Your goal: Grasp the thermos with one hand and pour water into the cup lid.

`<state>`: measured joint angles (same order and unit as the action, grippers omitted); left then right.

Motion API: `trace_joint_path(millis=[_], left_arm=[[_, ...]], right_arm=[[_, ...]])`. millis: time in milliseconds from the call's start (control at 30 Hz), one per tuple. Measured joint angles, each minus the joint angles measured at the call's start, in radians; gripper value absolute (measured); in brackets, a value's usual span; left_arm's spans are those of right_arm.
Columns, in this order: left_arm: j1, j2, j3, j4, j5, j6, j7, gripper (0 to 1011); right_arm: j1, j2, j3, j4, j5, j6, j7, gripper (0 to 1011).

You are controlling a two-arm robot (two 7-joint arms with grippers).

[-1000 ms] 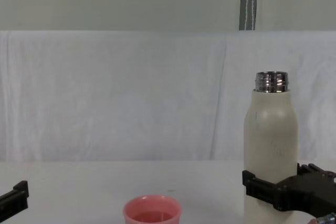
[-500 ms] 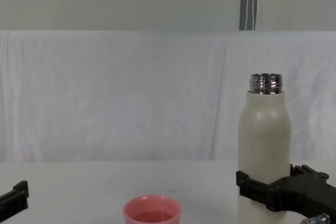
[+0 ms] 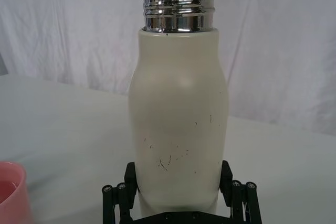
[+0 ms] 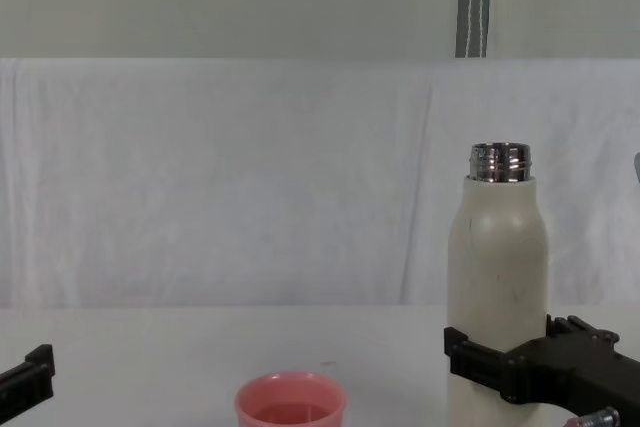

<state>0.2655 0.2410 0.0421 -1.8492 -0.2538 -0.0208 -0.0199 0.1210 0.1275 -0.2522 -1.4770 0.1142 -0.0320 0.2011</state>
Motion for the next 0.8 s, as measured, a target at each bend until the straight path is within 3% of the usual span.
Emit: trace_joint_path(millis=[800], left_arm=[[0.000, 0.000, 0.000, 0.000, 0.000, 0.000, 0.000, 1001]], right_arm=[[0.009, 0.002, -0.001, 0.012, 0.009, 0.009, 0.006, 949]])
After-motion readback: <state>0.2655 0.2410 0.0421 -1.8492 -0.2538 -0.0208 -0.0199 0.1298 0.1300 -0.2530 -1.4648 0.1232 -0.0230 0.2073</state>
